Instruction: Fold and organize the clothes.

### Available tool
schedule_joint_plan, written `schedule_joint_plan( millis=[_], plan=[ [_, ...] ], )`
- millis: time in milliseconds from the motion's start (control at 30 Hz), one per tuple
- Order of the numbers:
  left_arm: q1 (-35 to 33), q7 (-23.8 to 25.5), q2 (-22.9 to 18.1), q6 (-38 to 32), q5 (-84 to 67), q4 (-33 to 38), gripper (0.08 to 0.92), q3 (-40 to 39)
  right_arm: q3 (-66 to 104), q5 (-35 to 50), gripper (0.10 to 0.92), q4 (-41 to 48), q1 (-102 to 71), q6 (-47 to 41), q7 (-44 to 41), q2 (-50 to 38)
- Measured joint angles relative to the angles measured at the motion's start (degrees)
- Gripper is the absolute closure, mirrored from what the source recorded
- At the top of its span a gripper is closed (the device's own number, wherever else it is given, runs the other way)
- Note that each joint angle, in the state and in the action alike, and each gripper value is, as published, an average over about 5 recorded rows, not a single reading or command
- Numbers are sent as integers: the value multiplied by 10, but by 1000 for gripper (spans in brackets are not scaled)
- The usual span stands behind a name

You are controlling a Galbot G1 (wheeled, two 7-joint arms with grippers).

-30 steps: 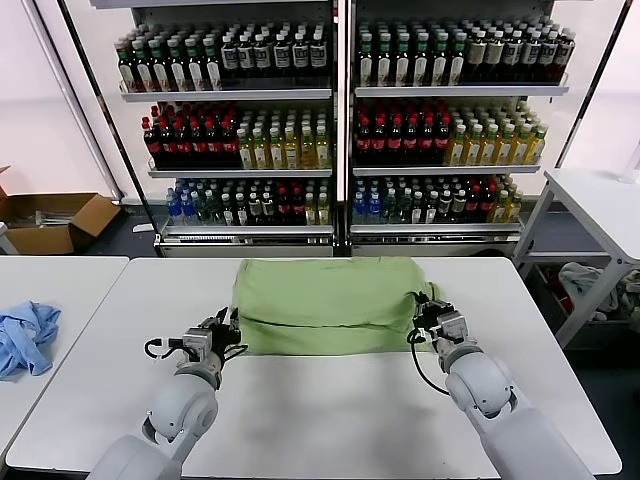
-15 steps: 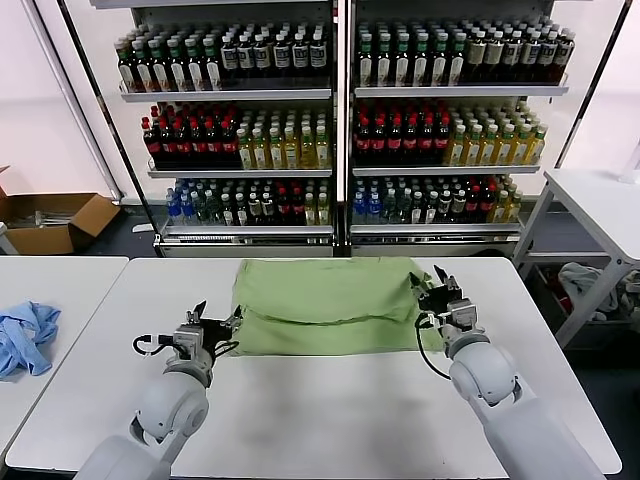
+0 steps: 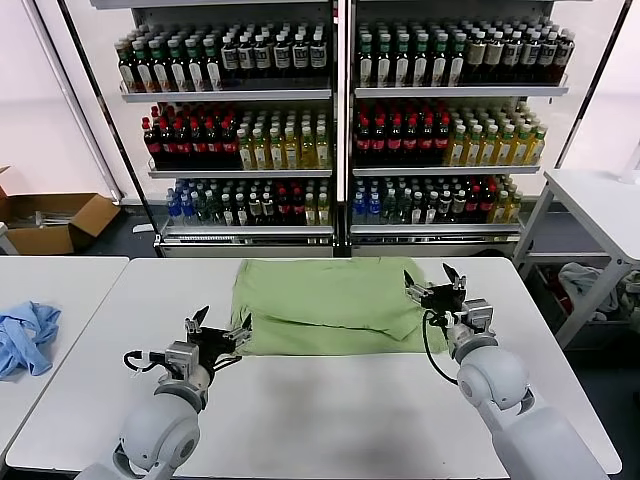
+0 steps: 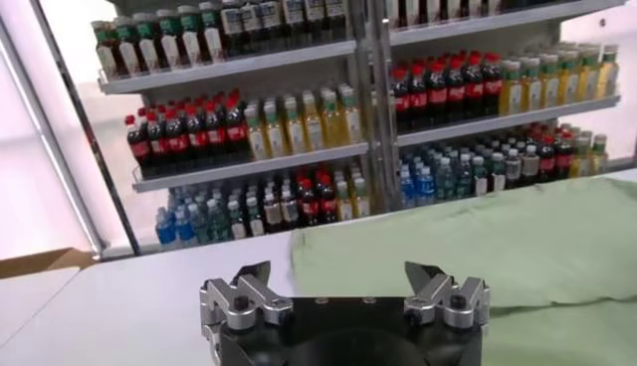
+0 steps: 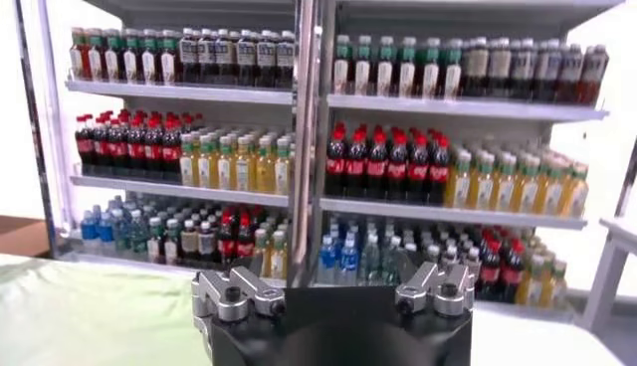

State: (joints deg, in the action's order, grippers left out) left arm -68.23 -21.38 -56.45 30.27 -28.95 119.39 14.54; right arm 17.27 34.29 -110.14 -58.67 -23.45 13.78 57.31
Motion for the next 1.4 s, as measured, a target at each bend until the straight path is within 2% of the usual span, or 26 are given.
schedule_joint_plan(
  millis=[400,1267,1400],
  plan=[
    [-39,30,6,-6,-56,3,177,8,53,22,203,-52,-139,22,-16,-29],
    [8,37,-17,-26,-114,-117,177,19,49,3,204,2,-178,50,-29,-21],
    [11,37,-21,-29,-117,-129,193,16,41,-4,254,13,-167,50,-30,-15]
  ],
)
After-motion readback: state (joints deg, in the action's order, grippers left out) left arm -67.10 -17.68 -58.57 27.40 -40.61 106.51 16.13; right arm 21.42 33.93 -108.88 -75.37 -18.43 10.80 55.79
